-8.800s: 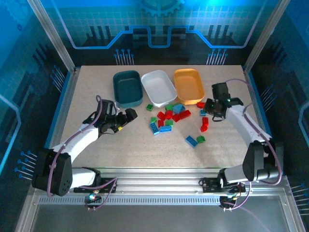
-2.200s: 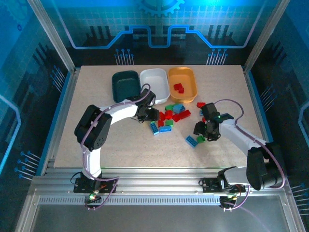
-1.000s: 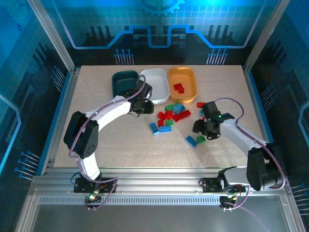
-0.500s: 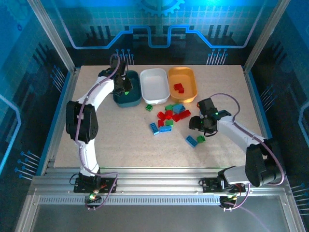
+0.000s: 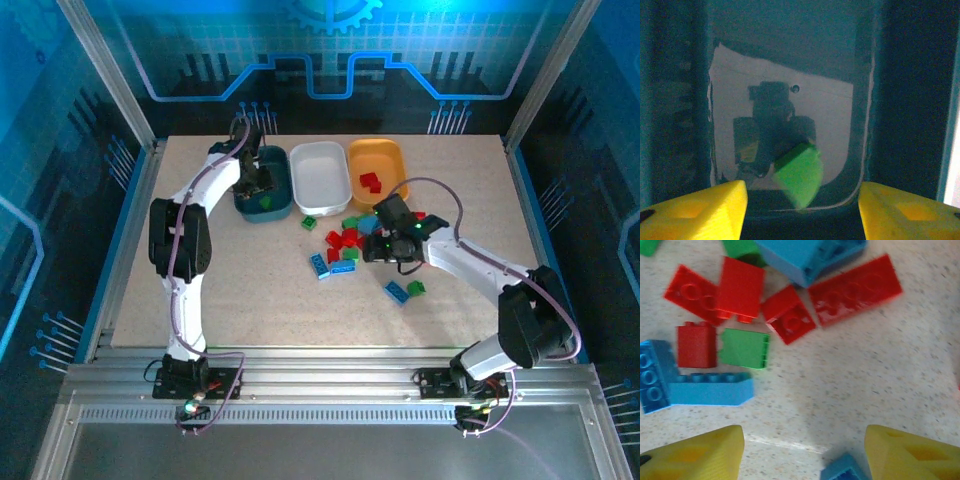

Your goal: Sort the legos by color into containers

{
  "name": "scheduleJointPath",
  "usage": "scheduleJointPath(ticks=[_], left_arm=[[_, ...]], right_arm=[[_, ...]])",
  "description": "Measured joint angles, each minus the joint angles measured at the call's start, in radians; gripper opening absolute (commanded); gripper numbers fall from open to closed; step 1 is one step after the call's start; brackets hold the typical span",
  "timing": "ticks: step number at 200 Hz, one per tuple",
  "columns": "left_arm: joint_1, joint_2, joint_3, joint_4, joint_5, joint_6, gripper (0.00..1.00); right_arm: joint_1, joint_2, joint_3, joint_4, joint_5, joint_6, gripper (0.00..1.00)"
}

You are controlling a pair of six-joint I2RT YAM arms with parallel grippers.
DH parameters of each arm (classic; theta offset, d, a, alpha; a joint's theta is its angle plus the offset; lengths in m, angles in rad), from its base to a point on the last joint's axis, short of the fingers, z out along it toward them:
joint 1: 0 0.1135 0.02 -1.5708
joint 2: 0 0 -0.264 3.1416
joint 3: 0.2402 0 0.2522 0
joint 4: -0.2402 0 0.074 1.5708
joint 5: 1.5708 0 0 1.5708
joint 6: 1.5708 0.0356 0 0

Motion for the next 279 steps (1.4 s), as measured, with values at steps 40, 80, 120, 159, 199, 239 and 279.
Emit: scheduleJointPath(ticks=[40, 80, 120, 159, 199, 239, 279], left_arm=[[0.004, -0.039, -0.032, 0.0, 0.004, 0.001, 0.71], [0.015, -0.397, -0.394, 0.108, 0.039, -0.05, 0.85], [0.021, -0.846, -0.821, 0.254, 0.103, -0.154, 0.99], [0.022, -1.118, -1.152, 0.297, 0.147, -0.244, 0.99], [0.022, -1.302, -1.281, 0.292, 0.171, -0.291, 0.99], [0.022, -1.33, -1.297, 0.294, 0.182, -0.315, 0.99], [0.022, -1.357, -1.311, 0.279, 0.182, -0.315, 0.99]], right_arm=[[0.142, 0.102, 0.135, -0.018, 0.046, -0.043, 0.63], [0.241, 0.307, 0.317, -0.034, 0.06, -0.105, 0.62], [0.293, 0.478, 0.435, -0.067, 0.067, -0.143, 0.63], [0.297, 0.565, 0.473, -0.093, 0.066, -0.145, 0.62], [0.299, 0.6, 0.516, -0.105, 0.069, -0.146, 0.43], [0.307, 0.627, 0.531, -0.105, 0.078, -0.137, 0.33], [0.308, 0.623, 0.529, -0.1, 0.085, -0.125, 0.3]])
